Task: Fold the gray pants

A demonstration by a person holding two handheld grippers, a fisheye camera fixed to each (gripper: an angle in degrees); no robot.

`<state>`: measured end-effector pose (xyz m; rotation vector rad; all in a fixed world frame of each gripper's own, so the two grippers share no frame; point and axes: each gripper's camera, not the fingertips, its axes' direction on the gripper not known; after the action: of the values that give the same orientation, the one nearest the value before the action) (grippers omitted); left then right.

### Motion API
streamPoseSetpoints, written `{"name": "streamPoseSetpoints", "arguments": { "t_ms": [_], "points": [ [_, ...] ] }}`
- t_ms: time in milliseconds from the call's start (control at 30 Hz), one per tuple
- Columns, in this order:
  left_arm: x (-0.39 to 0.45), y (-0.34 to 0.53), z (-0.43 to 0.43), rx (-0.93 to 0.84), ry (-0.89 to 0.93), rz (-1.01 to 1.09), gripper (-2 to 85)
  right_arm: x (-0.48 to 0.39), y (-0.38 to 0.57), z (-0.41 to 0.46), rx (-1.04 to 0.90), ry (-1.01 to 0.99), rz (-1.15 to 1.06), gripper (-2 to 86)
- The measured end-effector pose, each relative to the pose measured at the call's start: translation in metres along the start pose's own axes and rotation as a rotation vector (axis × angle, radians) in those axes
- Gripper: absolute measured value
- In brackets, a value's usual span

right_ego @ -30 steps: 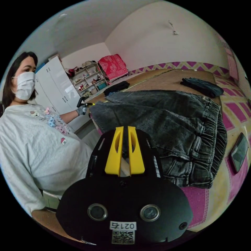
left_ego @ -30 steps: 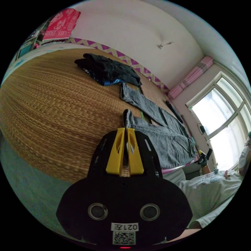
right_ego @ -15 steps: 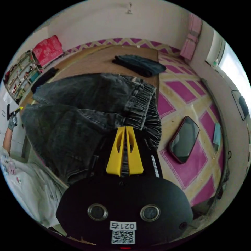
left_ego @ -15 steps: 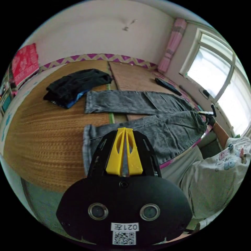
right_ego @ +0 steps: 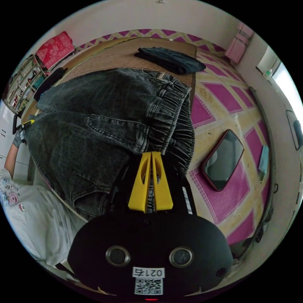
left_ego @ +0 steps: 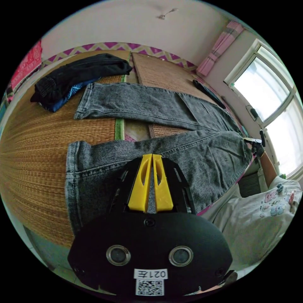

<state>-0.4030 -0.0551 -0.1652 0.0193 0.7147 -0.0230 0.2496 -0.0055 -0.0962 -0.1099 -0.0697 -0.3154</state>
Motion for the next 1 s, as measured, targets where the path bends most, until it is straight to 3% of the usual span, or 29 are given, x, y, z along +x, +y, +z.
{"name": "streamPoseSetpoints", "arguments": {
  "t_ms": [233,467,667,867,1000],
  "points": [
    [0.023,0.02,-0.017,0.104,0.044,0.03,-0.9,-0.017,0.004,0.003,0.004,0.099,-0.055,-0.6],
    [0.08,0.046,-0.058,0.159,-0.229,0.066,1.5,-0.031,0.035,-0.045,0.133,0.092,0.097,1.7],
    [0.082,0.1,-0.101,0.239,-0.269,-0.076,6.6,-0.045,0.12,-0.075,0.238,0.082,0.248,6.7],
    [0.05,0.173,-0.124,0.28,-0.241,-0.336,7.4,0.01,0.228,-0.047,0.276,-0.075,0.626,8.8],
    [0.022,0.194,-0.119,0.261,-0.155,-0.445,8.0,0.053,0.264,-0.015,0.36,-0.373,0.812,9.5]
  ]
}}
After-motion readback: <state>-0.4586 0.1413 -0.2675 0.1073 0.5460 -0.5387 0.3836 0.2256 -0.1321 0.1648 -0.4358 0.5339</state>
